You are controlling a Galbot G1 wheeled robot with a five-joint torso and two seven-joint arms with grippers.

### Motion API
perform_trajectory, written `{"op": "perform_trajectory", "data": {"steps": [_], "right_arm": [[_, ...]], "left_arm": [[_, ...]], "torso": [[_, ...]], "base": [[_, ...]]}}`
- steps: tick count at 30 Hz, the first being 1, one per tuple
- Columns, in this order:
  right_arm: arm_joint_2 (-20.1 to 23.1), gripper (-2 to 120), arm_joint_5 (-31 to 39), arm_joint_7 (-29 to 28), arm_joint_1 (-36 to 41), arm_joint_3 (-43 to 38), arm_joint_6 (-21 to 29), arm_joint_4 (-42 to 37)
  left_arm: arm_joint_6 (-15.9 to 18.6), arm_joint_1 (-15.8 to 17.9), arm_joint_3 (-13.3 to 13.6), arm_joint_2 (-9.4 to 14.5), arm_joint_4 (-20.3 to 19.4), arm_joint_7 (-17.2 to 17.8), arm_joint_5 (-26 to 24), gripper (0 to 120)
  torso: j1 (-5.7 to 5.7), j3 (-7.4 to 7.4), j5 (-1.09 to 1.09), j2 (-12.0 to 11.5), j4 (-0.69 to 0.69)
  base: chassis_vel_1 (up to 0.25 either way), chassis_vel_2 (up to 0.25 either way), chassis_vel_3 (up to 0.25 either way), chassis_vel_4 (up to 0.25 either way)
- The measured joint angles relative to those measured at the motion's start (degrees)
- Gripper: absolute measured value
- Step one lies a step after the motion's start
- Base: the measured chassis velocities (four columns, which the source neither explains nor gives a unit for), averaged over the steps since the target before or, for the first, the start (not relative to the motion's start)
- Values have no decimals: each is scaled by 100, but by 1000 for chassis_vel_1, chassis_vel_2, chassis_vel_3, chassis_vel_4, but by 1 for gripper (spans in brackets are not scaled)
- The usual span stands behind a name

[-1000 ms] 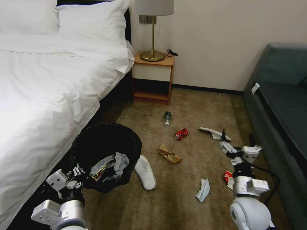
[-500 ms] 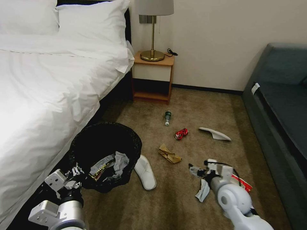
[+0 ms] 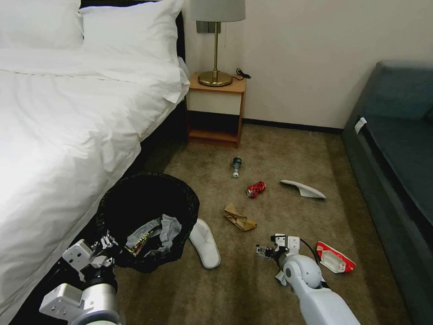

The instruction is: Pick up the trash bin, then pick up the garbage on the floor and place it into the trash bin.

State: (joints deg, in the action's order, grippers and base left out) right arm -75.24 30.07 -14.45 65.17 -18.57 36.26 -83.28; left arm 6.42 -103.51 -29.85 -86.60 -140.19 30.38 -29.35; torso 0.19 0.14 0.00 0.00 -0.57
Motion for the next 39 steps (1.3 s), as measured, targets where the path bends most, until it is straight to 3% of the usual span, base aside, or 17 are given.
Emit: {"op": "perform_trajectory", "data": {"steps": [18, 39], "right_arm": [[407, 100, 31, -44, 467, -393, -53, -195], [105, 100, -279, 209, 105, -391, -284, 731]], "left_arm": [[8, 71, 18, 44, 92, -6, -27, 4], [19, 99, -16, 61, 86, -9, -67, 4]], "torso": [[0, 0, 0, 0, -1], [0, 0, 0, 0, 0]], "base": [[0, 0, 0, 0], [0, 0, 0, 0]]}}
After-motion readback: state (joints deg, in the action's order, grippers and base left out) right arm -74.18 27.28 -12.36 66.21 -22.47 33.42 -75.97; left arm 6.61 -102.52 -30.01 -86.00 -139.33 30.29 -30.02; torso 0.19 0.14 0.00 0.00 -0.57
